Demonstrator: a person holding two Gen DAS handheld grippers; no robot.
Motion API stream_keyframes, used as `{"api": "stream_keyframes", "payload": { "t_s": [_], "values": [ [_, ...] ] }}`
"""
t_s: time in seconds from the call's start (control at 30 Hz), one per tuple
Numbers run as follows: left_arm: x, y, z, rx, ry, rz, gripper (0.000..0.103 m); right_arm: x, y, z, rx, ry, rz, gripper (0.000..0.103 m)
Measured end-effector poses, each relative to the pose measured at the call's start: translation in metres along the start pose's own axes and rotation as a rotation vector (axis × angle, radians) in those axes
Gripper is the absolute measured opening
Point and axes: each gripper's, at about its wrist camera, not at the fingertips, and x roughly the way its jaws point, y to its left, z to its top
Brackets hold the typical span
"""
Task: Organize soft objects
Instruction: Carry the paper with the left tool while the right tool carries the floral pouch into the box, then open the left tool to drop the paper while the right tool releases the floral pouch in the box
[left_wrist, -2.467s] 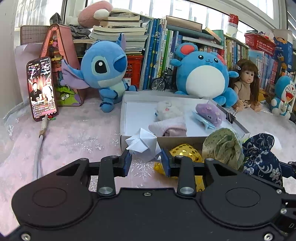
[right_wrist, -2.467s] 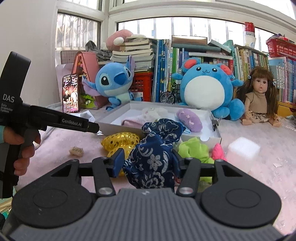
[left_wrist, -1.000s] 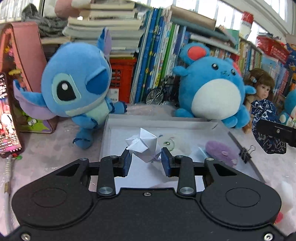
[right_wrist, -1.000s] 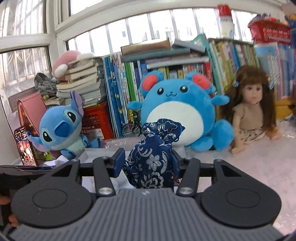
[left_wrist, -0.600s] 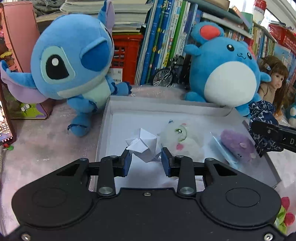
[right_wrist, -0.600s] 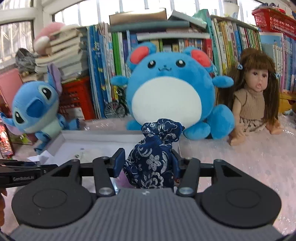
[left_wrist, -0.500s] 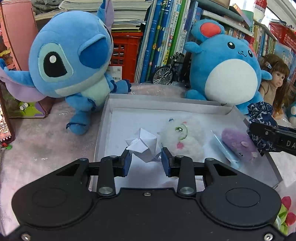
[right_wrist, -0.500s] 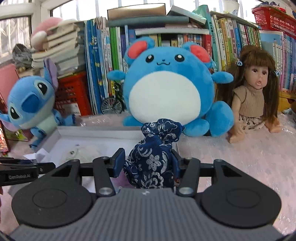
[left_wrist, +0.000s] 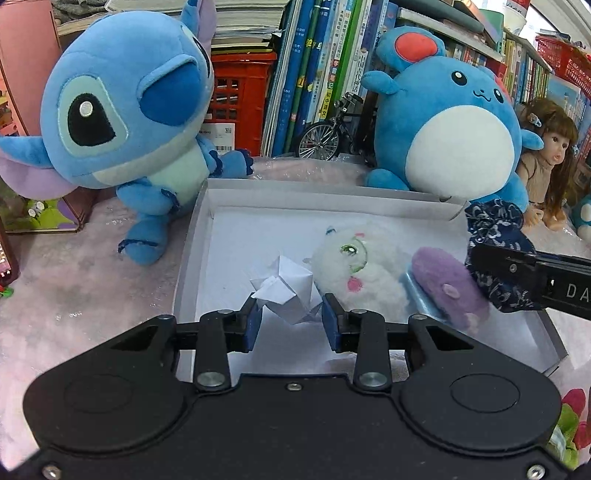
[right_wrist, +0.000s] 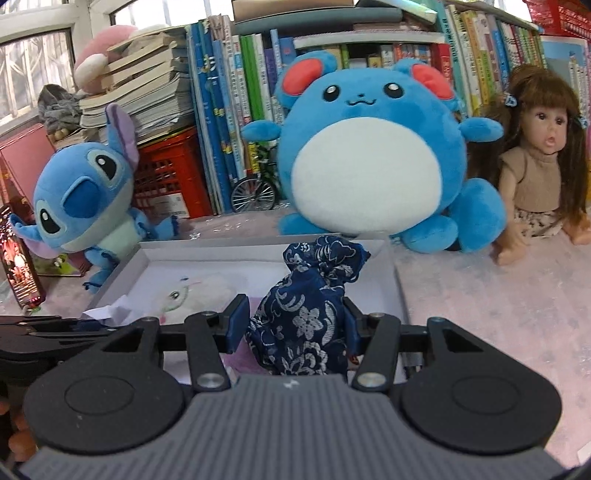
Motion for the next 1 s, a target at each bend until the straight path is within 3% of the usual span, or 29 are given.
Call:
{"api": "stream_keyframes", "payload": {
  "t_s": [0.23,0.57,0.83,1.0],
  "values": [
    [0.0,-0.002,-0.001,0.005,0.0,-0.003,0.035,0.002,0.007,-0.001,0.008,0.016,0.035,0.058],
    [-0.007,0.0,0.0,0.003,-0.015,-0.004,0.052,0.002,-0.002,-0.002,0.05,0.041,0.037,0.069],
    [-0.02,-0.001,0.0,0.026,-0.056,0.014,0.069,-0.005,-0.007,-0.003,0.057,0.031,0.039,0.084],
    [-0.03,0.0,0.0,0.032,-0.072,0.01,0.073,-0.011,-0.009,-0.002,0.046,0.024,0.036,0.087]
  ]
}}
